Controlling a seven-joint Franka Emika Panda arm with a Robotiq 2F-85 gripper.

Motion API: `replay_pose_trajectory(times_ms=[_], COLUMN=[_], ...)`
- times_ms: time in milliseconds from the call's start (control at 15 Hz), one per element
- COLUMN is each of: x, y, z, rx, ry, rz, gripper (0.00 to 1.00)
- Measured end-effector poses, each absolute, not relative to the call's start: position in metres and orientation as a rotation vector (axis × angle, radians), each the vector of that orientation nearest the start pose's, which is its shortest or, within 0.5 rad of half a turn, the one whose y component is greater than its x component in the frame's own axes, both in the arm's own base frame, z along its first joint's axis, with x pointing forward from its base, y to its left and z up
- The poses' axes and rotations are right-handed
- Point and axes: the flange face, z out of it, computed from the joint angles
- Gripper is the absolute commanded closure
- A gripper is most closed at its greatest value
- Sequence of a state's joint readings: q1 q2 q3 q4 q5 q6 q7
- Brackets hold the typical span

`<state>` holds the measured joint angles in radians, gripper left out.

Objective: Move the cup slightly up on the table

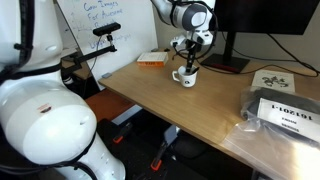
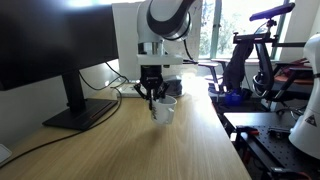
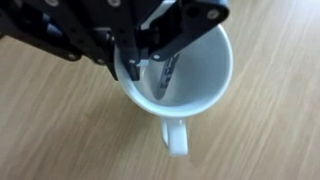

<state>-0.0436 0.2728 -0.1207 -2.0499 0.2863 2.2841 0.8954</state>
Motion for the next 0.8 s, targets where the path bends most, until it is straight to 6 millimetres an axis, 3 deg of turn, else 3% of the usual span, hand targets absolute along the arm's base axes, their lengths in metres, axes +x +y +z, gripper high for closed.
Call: replay_pose_trajectory(times_ms=[267, 667, 733, 800], x=[0.616, 0.655, 0.657, 0.659], y=[-0.044, -0.040, -0.041, -0.042], z=[0.298, 0.280, 0.279, 0.278], rx=[-2.529, -2.601, -2.602, -2.603], ry=[1.673, 1.693, 1.694, 1.696], rz=[0.165, 0.134, 0.136, 0.137], gripper=[0.97, 0.95, 0.64, 0.61])
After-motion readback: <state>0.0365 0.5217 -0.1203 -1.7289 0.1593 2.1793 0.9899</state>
